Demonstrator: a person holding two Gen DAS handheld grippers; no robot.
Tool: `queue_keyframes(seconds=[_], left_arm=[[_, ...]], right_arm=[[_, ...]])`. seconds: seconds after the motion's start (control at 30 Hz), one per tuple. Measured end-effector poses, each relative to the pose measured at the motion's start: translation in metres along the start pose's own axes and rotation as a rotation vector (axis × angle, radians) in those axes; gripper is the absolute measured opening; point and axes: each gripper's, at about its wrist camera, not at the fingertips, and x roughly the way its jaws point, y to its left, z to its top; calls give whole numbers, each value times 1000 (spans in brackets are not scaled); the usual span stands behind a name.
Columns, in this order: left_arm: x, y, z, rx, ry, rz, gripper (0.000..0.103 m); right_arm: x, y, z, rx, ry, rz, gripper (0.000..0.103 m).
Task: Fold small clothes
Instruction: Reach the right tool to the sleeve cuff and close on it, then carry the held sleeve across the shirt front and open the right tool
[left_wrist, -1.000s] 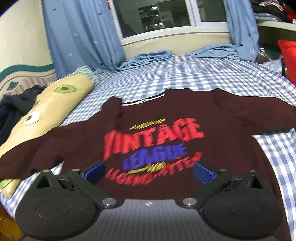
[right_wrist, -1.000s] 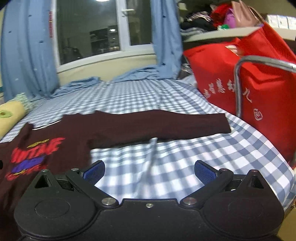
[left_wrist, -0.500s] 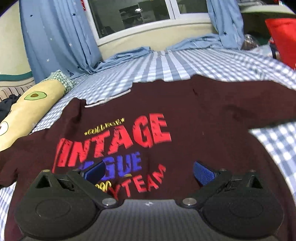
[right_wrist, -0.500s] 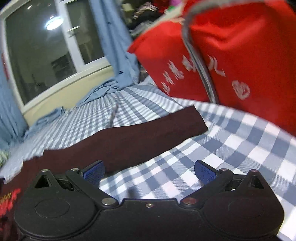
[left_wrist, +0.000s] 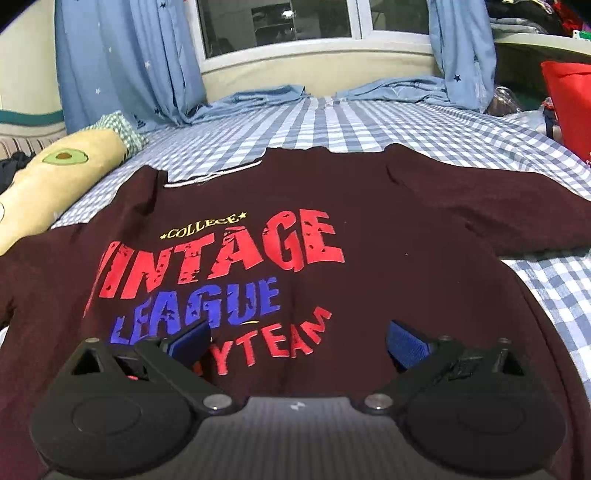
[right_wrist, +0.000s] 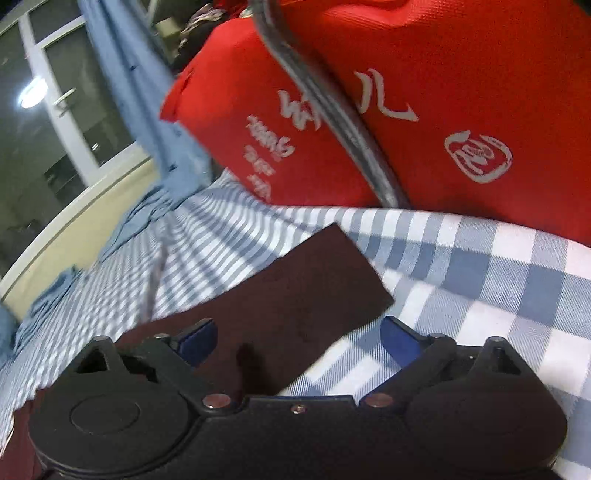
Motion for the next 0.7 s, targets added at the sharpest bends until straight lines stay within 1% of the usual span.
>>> queue_keyframes(seconds=[0.03, 0.07, 0.1, 0.13, 0.17, 0.2, 0.27, 0.33, 0.43, 0.53, 0.7], left_arm=[[-2, 2, 2, 0, 12, 5, 102], [-4, 5, 5, -5, 17, 6, 102], [-7, 9, 7, -10, 21, -1, 102], [-10, 14, 10, -19, 25, -11, 102], [-13, 18, 13, -26, 29, -13, 102], [-15, 23, 16, -32, 36, -11, 102], [-22, 36, 23, -52, 36, -5, 102], [-30, 49, 29, -69, 22, 0, 102], [-42, 67, 37, -82, -8, 27, 102], [-55, 87, 44, -105, -40, 53, 102], [-74, 126, 50, -172, -81, 87, 102]], right_arm=[[3, 1, 2, 9, -6, -20, 80], [6, 1, 3, 18, -11, -33, 76], [9, 0, 4, 30, -16, -53, 65], [11, 0, 5, 35, -19, -76, 49], [12, 0, 5, 33, -20, -89, 43], [13, 0, 6, 29, -23, -103, 28], [11, 2, 8, 23, -28, -98, 23], [3, 11, 12, -19, -51, -93, 17], [-18, 33, 21, -93, -108, -64, 15], [-42, 66, 32, -189, -165, -19, 15], [-91, 135, 40, -338, -249, 108, 15]])
